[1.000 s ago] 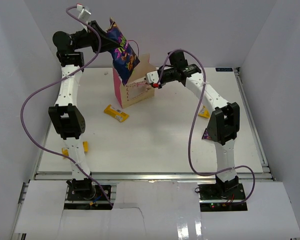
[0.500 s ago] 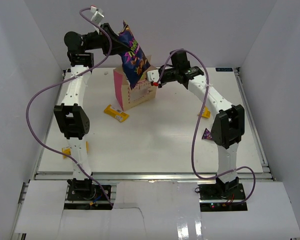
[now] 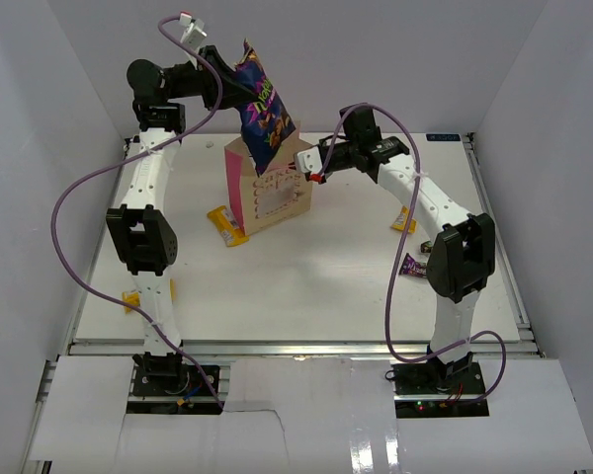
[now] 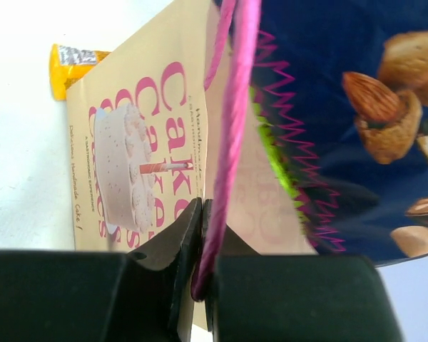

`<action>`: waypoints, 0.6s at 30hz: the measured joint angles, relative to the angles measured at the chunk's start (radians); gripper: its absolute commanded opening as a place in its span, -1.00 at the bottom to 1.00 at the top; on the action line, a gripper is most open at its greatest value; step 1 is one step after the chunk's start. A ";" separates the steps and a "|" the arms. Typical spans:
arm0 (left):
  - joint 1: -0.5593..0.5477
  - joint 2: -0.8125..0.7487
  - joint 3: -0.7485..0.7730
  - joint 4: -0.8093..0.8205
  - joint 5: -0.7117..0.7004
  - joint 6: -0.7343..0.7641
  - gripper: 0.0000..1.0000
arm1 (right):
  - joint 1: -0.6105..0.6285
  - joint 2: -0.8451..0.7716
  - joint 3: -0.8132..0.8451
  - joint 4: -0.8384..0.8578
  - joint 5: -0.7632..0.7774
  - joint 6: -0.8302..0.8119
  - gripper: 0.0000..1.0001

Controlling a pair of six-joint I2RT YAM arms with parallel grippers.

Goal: Place the snacks into the paper bag

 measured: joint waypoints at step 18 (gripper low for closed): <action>0.011 0.023 -0.002 -0.056 0.040 0.116 -1.00 | 0.001 -0.026 -0.027 -0.005 -0.016 0.023 -0.85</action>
